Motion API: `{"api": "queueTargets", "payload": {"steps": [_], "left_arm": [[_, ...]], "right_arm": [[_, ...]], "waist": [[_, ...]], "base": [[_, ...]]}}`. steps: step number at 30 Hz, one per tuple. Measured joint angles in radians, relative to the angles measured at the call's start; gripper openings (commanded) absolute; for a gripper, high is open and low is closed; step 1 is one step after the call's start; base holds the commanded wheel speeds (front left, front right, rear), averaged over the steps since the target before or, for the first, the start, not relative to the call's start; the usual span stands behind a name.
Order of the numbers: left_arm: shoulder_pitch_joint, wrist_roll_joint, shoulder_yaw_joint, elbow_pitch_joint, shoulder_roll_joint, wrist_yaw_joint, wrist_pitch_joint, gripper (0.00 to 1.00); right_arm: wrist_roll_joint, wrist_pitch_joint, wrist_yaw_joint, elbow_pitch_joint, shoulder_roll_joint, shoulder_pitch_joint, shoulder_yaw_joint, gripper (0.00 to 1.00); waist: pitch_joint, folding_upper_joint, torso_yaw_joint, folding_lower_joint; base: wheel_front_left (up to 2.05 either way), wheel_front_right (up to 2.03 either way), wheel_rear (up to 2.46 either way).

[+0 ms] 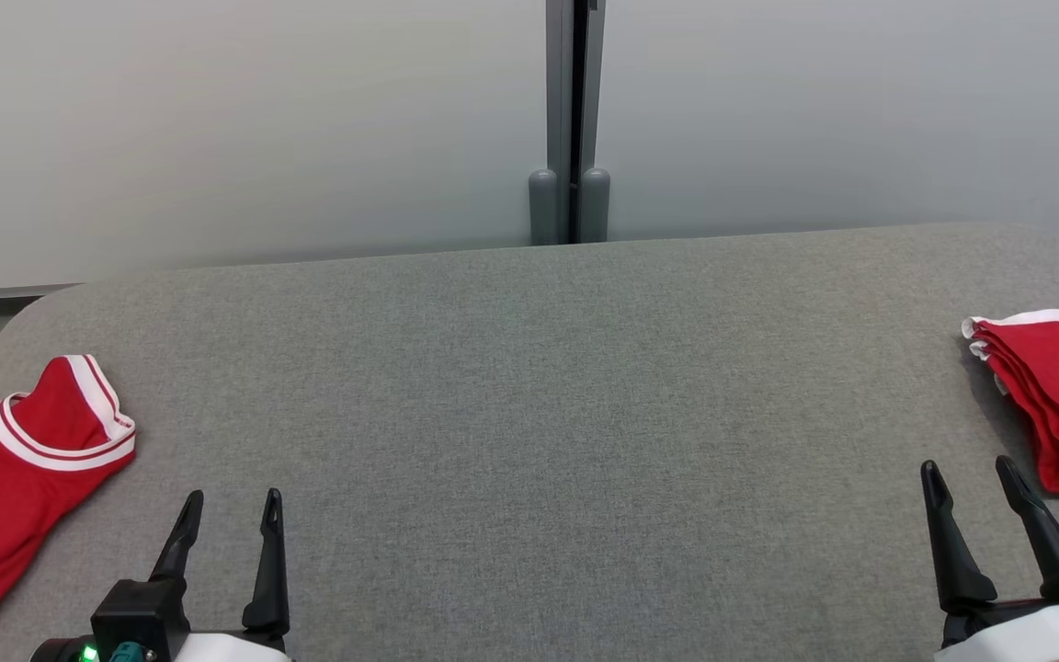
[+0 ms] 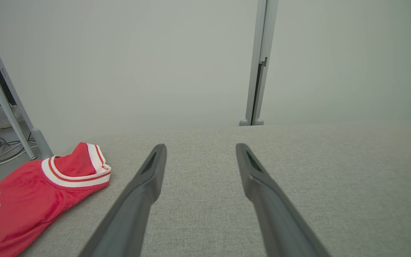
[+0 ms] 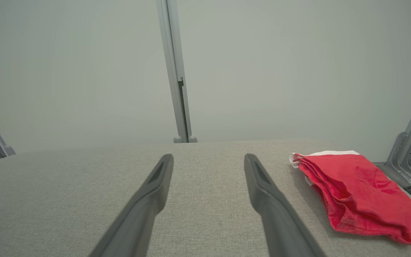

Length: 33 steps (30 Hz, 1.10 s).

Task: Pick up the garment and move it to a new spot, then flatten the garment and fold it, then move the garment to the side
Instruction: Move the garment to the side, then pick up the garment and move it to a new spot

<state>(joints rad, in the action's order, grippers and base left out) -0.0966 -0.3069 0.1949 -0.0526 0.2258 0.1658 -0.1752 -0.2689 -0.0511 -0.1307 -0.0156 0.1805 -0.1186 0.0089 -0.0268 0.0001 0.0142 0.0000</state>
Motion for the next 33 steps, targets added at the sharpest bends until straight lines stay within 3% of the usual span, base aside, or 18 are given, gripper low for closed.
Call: {"api": "queueTargets", "payload": {"steps": [19, 26, 33], "left_arm": [[0.030, -0.003, 0.017, 0.003, -0.002, 0.010, 0.005, 1.00], [0.105, -0.007, 0.029, -0.028, -0.014, -0.003, -0.005, 1.00], [0.173, -0.029, 0.030, -0.081, -0.030, -0.024, -0.038, 1.00]], "right_arm": [[-0.001, -0.002, 0.000, -0.011, 0.009, -0.002, 0.006, 1.00], [0.003, 0.018, 0.000, -0.060, 0.006, -0.005, 0.005, 1.00], [0.014, 0.052, 0.000, -0.106, 0.004, -0.005, 0.019, 1.00]], "waist": [[0.008, 0.0000, 0.045, 0.0000], [0.015, 0.0000, 0.141, 0.0000], [0.021, 0.0000, 0.294, 0.0000]], "base": [[0.00, 0.00, 0.00], [0.00, 0.00, 0.00], [0.00, 0.00, 0.00]]}}
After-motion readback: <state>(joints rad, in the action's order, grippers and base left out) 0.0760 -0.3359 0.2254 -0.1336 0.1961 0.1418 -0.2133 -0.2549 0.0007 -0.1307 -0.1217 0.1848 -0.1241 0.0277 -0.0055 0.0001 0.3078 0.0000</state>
